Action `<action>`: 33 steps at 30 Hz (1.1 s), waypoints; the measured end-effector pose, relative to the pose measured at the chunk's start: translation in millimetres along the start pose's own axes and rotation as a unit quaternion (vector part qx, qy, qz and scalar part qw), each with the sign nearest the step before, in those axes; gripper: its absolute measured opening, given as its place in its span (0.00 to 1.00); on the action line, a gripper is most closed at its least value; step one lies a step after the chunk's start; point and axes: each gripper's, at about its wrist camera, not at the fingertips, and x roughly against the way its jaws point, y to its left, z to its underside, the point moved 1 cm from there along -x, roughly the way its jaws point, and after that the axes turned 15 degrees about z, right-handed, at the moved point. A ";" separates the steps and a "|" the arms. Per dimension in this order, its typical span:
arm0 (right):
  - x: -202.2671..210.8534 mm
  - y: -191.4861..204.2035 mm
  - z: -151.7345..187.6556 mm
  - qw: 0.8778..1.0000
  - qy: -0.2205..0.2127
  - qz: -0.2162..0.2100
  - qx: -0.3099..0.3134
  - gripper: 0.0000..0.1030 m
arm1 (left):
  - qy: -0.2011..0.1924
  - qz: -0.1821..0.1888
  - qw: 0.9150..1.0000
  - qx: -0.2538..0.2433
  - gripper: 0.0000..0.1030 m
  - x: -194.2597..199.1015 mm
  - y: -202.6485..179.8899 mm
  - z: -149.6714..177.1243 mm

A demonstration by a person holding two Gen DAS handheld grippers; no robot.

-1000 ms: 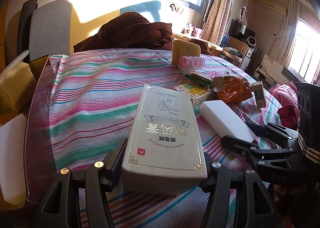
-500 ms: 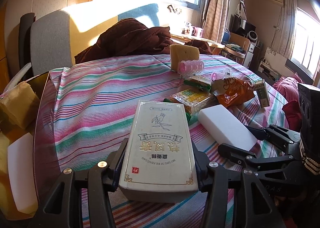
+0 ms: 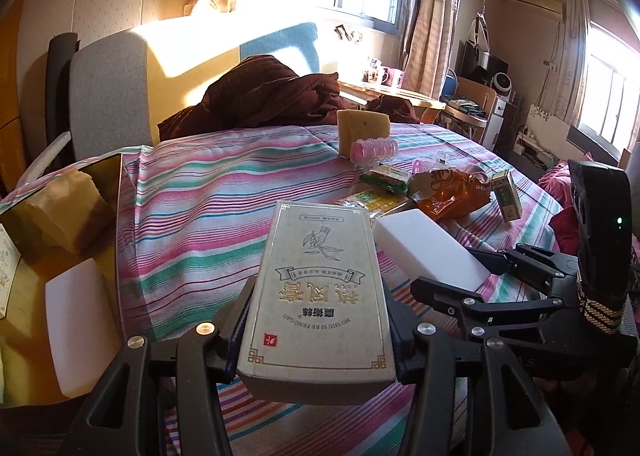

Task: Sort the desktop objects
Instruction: 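Carry the white box and white eraser toward the gold tray, then lower the box and eraser into the gold tray and open both tools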

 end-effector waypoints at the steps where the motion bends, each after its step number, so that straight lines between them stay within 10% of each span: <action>1: 1.5 3.7 -1.8 1.000 -0.002 -0.003 0.004 0.61 | -0.004 -0.002 1.000 0.003 0.53 5.5 1.7 0.0; 21: 27.7 159.9 -66.3 0.978 -0.073 -0.137 0.138 0.61 | -0.080 -0.140 0.980 0.118 0.53 130.1 130.2 6.0; 33: -9.9 238.3 -122.6 0.945 0.022 -0.289 0.154 0.61 | -0.062 -0.151 0.971 0.174 0.53 136.0 178.7 36.6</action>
